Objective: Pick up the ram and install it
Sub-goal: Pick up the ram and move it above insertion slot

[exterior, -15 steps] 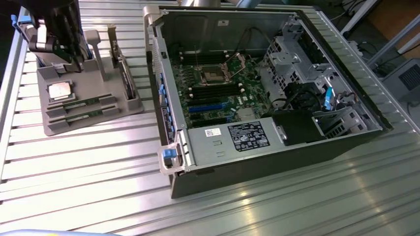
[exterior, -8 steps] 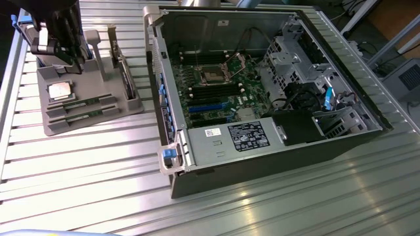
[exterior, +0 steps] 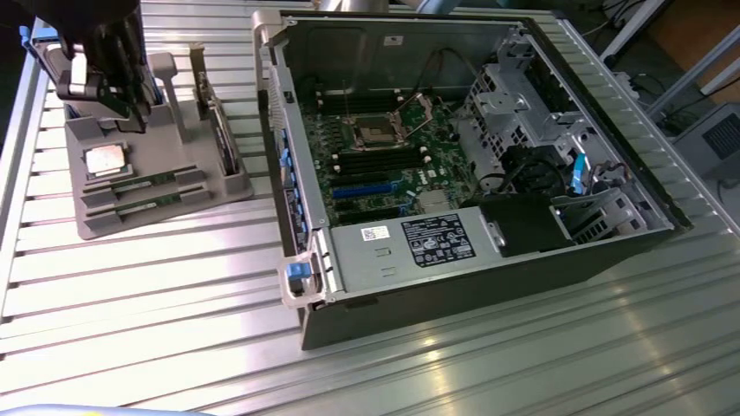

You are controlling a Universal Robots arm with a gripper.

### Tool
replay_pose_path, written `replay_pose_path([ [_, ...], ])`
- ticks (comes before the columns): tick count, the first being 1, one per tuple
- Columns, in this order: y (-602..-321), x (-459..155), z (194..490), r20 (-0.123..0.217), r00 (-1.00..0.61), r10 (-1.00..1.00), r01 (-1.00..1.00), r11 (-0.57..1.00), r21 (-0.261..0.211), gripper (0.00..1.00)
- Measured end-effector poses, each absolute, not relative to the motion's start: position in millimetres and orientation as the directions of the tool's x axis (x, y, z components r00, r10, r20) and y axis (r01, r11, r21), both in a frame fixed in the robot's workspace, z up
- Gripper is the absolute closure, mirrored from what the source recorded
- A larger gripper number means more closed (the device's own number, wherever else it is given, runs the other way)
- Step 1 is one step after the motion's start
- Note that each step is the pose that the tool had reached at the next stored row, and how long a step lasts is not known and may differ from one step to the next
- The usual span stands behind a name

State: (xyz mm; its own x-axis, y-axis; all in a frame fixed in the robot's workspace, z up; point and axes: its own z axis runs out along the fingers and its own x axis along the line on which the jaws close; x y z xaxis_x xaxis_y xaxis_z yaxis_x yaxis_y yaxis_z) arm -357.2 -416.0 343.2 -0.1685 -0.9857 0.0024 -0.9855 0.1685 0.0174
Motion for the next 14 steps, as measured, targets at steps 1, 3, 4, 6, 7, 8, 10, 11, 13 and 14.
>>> replay_pose_path([
  [1,-416.0,-357.2,342.9,0.002,-0.168,-0.986,-0.986,0.168,0.017,0.7],
  [3,-416.0,-357.2,341.9,0.002,-0.168,-0.986,-0.986,0.169,0.017,0.7],
  [4,-416.0,-357.2,340.8,0.002,-0.168,-0.986,-0.986,0.168,0.017,0.7],
  [6,-416.0,-357.2,337.8,0.002,-0.169,-0.986,-0.986,0.169,0.017,0.7],
  [7,-416.0,-357.2,337.4,0.002,-0.168,-0.986,-0.986,0.168,0.017,0.7],
  [8,-416.0,-357.2,337.1,0.002,-0.169,-0.986,-0.986,0.169,0.017,0.7],
  [10,-416.0,-357.2,335.6,0.002,-0.169,-0.986,-0.986,0.169,0.017,0.7],
  [11,-416.0,-357.2,335.1,0.002,-0.169,-0.986,-0.986,0.169,0.017,0.7],
  [13,-416.0,-357.2,333.7,0.002,-0.169,-0.986,-0.986,0.169,0.017,0.7],
  [14,-416.0,-357.2,333.4,0.002,-0.168,-0.986,-0.986,0.169,0.017,0.7],
])
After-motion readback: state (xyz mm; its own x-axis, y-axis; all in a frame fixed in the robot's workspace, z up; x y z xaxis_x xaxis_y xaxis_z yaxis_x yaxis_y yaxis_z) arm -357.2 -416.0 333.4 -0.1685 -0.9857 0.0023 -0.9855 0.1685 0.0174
